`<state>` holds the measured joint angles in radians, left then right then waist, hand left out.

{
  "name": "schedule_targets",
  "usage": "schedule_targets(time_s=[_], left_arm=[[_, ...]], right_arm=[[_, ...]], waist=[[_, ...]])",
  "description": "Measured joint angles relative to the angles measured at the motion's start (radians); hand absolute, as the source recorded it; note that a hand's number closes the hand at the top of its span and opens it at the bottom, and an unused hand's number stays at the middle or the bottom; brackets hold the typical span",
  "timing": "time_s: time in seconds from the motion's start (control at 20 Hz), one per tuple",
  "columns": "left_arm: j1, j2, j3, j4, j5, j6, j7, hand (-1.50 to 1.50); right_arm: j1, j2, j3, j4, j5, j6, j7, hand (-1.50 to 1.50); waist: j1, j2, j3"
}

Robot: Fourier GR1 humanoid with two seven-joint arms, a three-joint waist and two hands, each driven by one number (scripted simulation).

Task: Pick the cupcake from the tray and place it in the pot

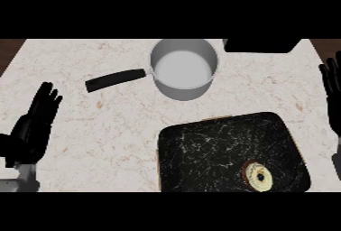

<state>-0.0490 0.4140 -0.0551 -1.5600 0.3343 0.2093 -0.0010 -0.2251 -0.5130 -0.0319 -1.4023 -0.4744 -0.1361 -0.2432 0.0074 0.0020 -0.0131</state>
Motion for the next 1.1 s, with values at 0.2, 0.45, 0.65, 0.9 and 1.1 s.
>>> schedule_targets(time_s=[0.2,0.45,0.65,0.9,1.1], left_arm=[[0.001,-0.001,-0.05,0.04,-0.023,-0.046,0.022,0.0],[0.029,-0.009,-0.137,0.092,-0.045,-0.101,0.062,0.0],[0.033,-0.026,-0.178,0.115,-0.052,-0.123,0.085,0.0],[0.011,-0.049,-0.212,0.146,-0.07,-0.138,0.1,0.0],[-0.012,-0.057,-0.219,0.156,-0.077,-0.151,0.111,0.0]], right_arm=[[0.071,0.02,0.122,-0.09,0.086,-0.043,0.095,1.5],[0.165,-0.045,0.203,-0.117,0.31,-0.198,0.137,-1.5],[0.243,0.063,0.222,-0.244,0.434,-0.424,0.026,-1.5],[0.426,0.124,0.35,-0.515,0.606,-0.59,0.028,-1.5],[0.558,0.05,0.407,-0.689,0.723,-0.594,0.239,-1.5]], waist=[[-0.018,-0.004,0.006],[-0.074,-0.007,0.002],[-0.092,-0.015,0.007],[-0.074,-0.014,0.008],[-0.055,-0.009,0.007]])
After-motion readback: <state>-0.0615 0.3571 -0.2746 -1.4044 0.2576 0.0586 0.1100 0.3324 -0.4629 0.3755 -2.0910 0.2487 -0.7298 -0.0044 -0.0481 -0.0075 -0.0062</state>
